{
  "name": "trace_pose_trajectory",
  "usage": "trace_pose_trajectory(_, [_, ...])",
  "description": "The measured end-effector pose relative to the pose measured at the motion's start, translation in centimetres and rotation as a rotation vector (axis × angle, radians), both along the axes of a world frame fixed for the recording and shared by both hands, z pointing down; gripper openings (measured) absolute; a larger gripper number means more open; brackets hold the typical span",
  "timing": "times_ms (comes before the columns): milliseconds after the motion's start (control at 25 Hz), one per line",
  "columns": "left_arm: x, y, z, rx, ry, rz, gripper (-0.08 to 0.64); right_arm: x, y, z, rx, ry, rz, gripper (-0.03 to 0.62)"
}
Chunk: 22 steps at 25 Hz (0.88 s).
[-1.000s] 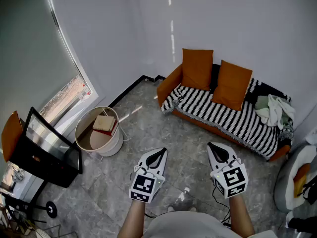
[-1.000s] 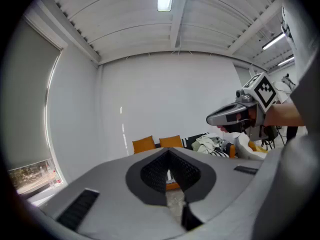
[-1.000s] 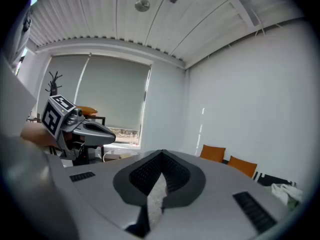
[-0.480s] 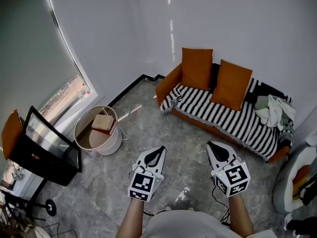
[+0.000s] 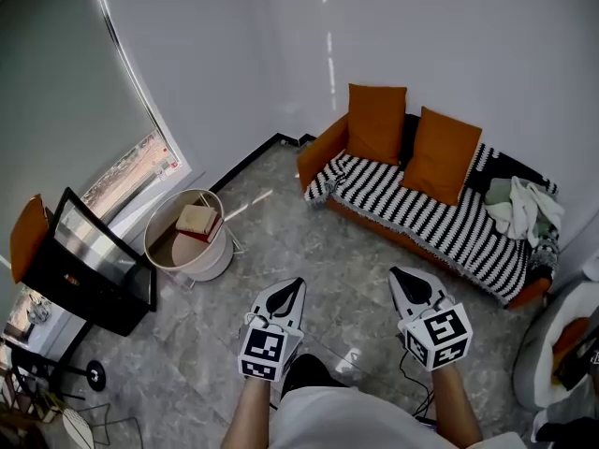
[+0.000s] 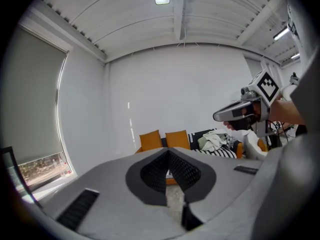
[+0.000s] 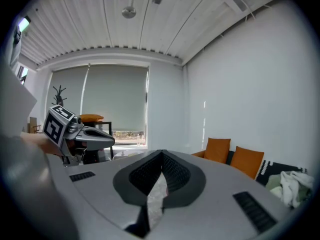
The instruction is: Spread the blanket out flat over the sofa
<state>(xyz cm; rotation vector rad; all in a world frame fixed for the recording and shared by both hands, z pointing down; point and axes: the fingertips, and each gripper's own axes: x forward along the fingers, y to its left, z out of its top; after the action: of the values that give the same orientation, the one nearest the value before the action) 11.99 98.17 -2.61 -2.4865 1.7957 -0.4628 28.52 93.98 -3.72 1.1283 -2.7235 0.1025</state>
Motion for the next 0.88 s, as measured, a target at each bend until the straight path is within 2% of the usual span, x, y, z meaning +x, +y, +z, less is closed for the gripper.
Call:
trace_pose_trajectory(440, [1.5,-2.6,0.7,-0.012,-0.002,-0.005,0.008,1.9,-2.1,0.2,0.001,-0.017,0.015,-0.002])
trace_pose_trajectory(680, [1.1,-7.1,1.3,-0.012,0.005,0.013,0.008,1.3,-5.8,0.4,0.009,-0.009,0.023,-0.002])
trace_pose_trajectory(880, [-0.8,-12.6,1.5,-0.013,0.014,0.011,0.008,-0.3,-11.0,0.7,0.02,0.004,0.037,-0.002])
